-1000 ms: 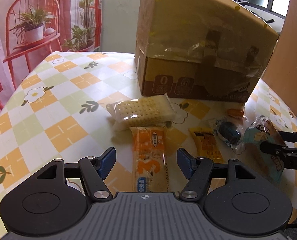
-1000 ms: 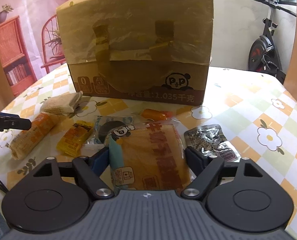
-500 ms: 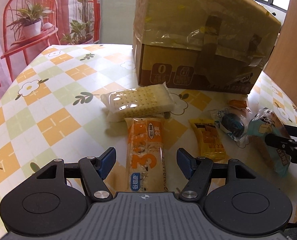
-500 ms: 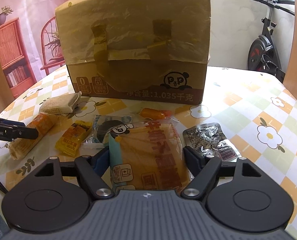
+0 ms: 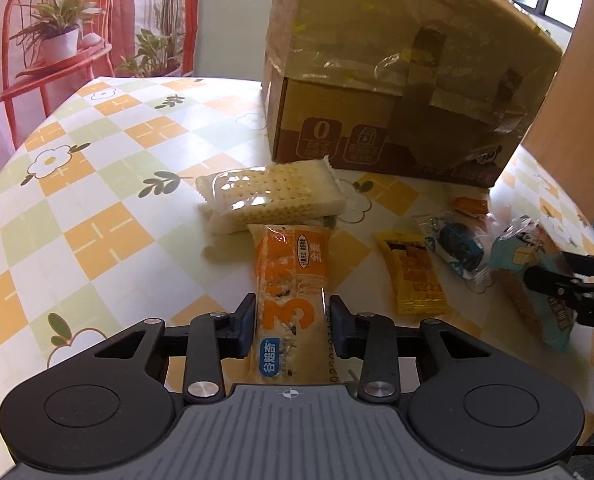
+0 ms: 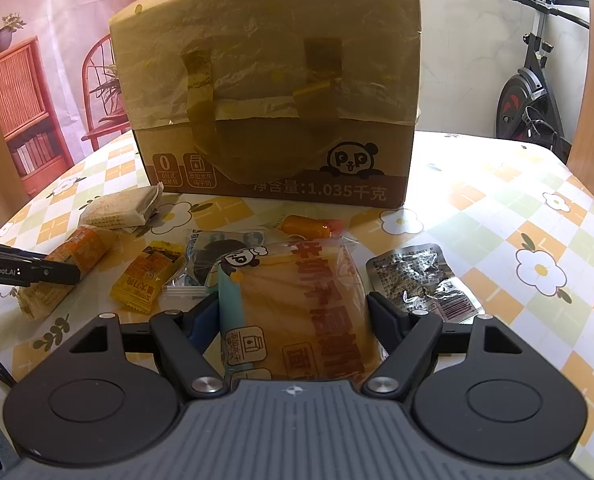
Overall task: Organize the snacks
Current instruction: 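Close the left gripper on the orange biscuit pack while the right gripper closes on the orange bread pack, then lift both orange packs and carry them over the cardboard box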
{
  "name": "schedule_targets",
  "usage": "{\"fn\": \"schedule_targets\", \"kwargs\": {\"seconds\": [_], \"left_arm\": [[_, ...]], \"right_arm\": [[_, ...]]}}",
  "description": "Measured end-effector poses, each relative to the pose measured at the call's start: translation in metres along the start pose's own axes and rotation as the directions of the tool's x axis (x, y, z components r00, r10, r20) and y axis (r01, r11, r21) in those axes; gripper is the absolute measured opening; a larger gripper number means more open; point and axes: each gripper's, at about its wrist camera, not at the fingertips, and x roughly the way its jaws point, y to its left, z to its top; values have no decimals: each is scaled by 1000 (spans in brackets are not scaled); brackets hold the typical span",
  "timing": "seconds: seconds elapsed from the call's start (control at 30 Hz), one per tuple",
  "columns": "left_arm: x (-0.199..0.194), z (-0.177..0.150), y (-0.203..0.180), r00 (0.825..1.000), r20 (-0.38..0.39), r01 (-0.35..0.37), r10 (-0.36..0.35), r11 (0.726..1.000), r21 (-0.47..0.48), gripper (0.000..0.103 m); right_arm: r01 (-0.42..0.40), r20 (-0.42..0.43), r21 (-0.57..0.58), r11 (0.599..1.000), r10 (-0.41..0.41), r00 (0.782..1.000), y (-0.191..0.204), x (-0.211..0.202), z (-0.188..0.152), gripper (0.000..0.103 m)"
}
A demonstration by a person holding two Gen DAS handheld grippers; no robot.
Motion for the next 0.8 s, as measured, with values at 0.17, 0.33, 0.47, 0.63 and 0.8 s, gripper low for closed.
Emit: {"fn": "schedule_targets", "kwargs": {"seconds": [0.17,0.33,0.47,0.63,0.8], "left_arm": [[-6,5,-1,1000,20,18,-18,1000,-12,39],[-16,13,-4,999,42,25,-24,999,-21,39],[-20,17,-9,998,53,23,-23,1000,-6,39],[-29,20,-8,997,68,32,-30,999,-15,39],[-37,29,-7,994,103,39,-37,999,-21,39]], "right_arm": [[-2,-10,1,1000,2,1000,0,1,2,77],[2,-21,28,1000,-1,1000,-4,-1,6,76],[12,9,35,999,-12,1000,-4,-9,9,75],[26,46,42,999,-28,999,-6,-21,16,75],[27,74,53,998,-31,997,-7,-30,21,75]]}}
